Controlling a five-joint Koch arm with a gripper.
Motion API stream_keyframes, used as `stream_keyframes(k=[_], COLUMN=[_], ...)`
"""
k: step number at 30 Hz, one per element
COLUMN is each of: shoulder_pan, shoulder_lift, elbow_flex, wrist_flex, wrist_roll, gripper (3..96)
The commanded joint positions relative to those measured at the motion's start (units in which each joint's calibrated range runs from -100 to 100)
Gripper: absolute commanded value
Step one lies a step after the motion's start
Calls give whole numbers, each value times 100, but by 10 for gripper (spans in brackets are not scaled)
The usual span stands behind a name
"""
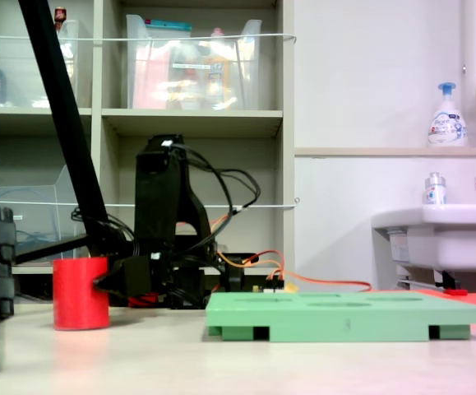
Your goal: Put the cylinder block into the corresponding hole
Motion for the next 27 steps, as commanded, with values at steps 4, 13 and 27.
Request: stream_keyframes(k=[4,13,27], shoulder_pan=[254,1348,3409], shoulder_lift=[-4259,-6410,-4189], elbow_flex=[366,2140,3357], wrist_flex=[-2197,-4797,-4845], wrist_roll=[24,10,-303], gripper=[311,311,313])
